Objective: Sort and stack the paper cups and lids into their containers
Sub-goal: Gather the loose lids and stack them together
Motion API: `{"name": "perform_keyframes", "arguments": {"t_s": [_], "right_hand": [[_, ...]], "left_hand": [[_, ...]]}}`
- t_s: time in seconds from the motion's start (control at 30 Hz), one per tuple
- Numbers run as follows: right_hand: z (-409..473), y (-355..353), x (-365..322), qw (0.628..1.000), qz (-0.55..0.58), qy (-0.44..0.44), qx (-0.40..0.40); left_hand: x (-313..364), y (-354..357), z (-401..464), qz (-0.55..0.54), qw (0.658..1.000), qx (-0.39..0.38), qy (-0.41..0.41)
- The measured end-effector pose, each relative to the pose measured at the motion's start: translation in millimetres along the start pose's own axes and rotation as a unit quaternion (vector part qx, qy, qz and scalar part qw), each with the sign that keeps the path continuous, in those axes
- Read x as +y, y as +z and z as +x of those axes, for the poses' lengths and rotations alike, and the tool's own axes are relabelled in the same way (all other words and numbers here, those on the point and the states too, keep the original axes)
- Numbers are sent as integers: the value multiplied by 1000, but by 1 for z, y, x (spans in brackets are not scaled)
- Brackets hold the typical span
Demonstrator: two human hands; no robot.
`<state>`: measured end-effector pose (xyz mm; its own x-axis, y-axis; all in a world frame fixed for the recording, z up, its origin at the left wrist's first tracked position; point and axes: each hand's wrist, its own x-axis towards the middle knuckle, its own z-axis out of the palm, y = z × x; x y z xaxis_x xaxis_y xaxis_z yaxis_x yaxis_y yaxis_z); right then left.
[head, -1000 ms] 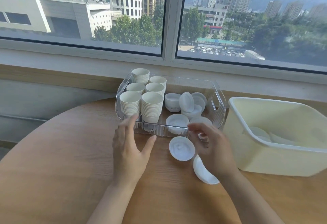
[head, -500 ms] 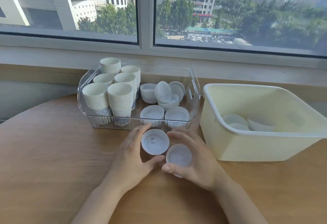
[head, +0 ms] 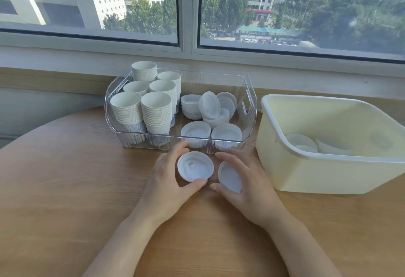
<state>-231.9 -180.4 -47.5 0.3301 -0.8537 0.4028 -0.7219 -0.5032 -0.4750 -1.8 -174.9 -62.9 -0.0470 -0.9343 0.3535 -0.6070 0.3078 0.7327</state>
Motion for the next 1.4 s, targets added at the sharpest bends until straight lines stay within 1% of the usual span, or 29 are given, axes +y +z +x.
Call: {"name": "perform_keyframes", "arguments": {"t_s": [0.13,0.23,0.4,0.5,0.6,0.7,0.8,0.9,0.97,1.1,1.17,1.23,1.33,1.4], "right_hand": [[4,8,-11,995,-30,-79,54],[2,12,-16,992,-19,-105,71],[-2,10,-29,990,79,-76,91],[-5,2,-27,993,84,-43,74],[-10,-14,-15,997,43,0,64],[-17,-19,-6,999,-43,-4,34],[-21,-14,-4,996,-85,-3,-3],[-20,-12,-5,997,-79,-5,23],[-18,-14,-7,997,-35,8,62],[-17,-18,-17,983,116,74,118],[-17,-14,-24,970,197,95,109],[-17,-8,-29,949,277,123,83],[-15,1,-35,930,338,132,55],[-13,4,-36,926,354,124,51]], "left_hand": [[5,-6,-5,-62,998,8,-5],[12,-8,-7,-96,995,12,-6],[19,-7,-7,-176,984,-3,-18],[16,-3,-4,-226,973,13,-34],[14,-4,0,-214,976,32,-36],[14,-3,0,-184,982,26,-34],[15,-2,-2,-157,987,16,-19],[16,-3,-3,-140,990,15,-5],[15,-4,-4,-141,990,11,-7],[16,-5,-4,-173,985,0,-28],[18,-5,-4,-186,982,-7,-36],[19,-5,-3,-194,980,-18,-37],[21,-4,-4,-190,981,-30,-30],[22,-4,-4,-191,980,-38,-28]]}}
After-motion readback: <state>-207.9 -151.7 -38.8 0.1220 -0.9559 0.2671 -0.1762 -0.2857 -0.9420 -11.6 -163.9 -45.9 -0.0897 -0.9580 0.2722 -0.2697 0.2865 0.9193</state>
